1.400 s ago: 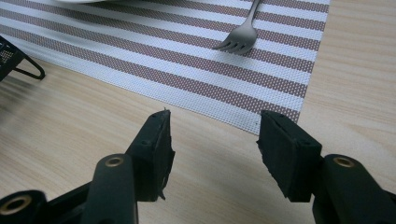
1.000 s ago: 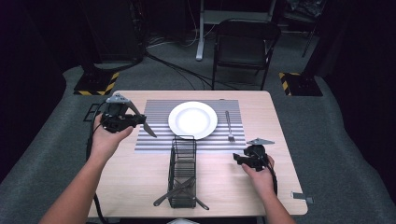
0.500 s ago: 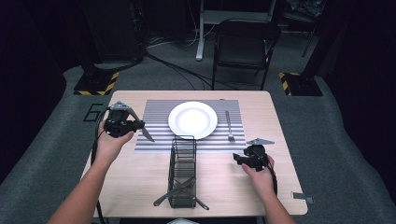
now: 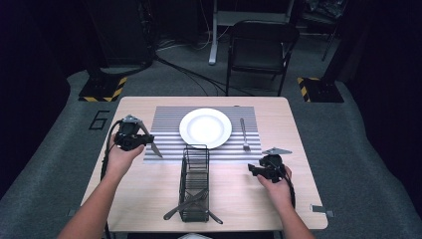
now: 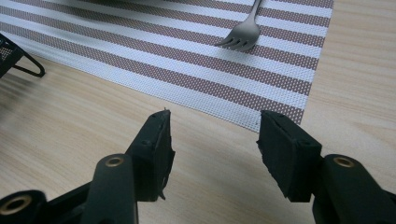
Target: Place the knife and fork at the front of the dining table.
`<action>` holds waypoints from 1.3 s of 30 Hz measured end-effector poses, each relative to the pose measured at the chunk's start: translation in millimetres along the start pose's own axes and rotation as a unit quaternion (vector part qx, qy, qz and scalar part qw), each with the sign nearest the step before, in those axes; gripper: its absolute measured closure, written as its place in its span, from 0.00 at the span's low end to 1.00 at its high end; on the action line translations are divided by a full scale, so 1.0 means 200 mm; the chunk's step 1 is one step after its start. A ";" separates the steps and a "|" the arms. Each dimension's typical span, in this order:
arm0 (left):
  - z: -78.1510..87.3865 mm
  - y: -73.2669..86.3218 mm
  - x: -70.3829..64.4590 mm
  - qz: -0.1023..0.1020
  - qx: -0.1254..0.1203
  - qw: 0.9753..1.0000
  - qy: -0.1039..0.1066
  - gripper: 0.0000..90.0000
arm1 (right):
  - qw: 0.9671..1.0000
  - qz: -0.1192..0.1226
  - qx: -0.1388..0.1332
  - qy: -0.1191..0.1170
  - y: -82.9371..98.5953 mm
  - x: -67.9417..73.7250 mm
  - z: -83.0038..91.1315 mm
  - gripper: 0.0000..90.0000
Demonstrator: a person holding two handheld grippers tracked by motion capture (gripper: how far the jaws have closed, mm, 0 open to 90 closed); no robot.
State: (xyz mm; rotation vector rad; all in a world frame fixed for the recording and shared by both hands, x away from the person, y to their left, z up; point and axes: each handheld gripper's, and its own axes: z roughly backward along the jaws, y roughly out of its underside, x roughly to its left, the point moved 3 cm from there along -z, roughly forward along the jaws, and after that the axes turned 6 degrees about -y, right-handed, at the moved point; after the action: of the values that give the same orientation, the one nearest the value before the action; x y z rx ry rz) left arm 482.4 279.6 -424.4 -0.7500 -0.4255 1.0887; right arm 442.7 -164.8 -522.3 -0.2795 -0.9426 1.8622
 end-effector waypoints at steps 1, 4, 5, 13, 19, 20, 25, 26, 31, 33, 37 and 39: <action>0.00 0.00 0.01 -0.004 0.000 1.000 -0.001 0.91 | 1.000 -0.001 -0.001 -0.001 0.00 0.00 0.00 0.49; -0.02 -0.01 0.01 0.010 -0.003 1.000 -0.001 0.91 | 1.000 -0.001 0.001 0.000 0.00 0.00 0.00 0.49; -0.02 -0.01 0.02 0.006 -0.002 1.000 -0.002 0.91 | 1.000 -0.002 0.001 -0.001 0.00 0.00 0.00 0.49; -0.06 -0.04 0.01 0.013 -0.011 1.000 -0.003 0.91 | 1.000 -0.002 0.001 -0.002 0.00 0.00 0.00 0.49; -0.10 -0.07 0.02 0.026 -0.025 0.999 -0.009 0.91 | 1.000 -0.007 0.001 -0.003 0.00 -0.01 0.00 0.49; -0.11 -0.07 0.02 0.028 -0.023 0.999 -0.007 0.91 | 1.000 -0.007 0.001 -0.003 0.00 -0.01 0.00 0.49; -0.15 -0.08 0.02 0.031 -0.034 0.999 -0.008 0.92 | 1.000 -0.007 0.001 -0.003 0.00 -0.01 -0.01 0.49; -0.16 -0.09 0.02 0.033 -0.036 0.999 -0.010 0.92 | 1.000 -0.007 0.001 -0.002 0.00 -0.01 -0.01 0.49; -0.19 -0.09 0.03 0.052 -0.049 0.997 -0.010 0.92 | 1.000 -0.007 0.000 -0.002 0.00 -0.01 0.00 0.49; -0.20 -0.09 0.03 0.055 -0.047 0.997 -0.011 0.92 | 1.000 -0.007 0.001 -0.002 0.01 -0.01 -0.01 0.49; -0.23 -0.09 0.04 0.062 -0.052 0.997 -0.014 0.92 | 1.000 -0.006 -0.001 -0.005 0.01 -0.02 -0.01 0.49; -0.24 -0.09 0.05 0.068 -0.056 0.996 -0.014 0.91 | 1.000 -0.009 0.001 -0.005 0.01 -0.02 -0.01 0.49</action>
State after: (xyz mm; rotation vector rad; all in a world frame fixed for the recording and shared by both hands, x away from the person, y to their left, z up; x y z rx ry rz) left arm 529.8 267.8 -444.3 -0.8736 -0.4667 1.2114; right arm 444.2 -167.7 -525.2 -0.2586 -0.9475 1.8494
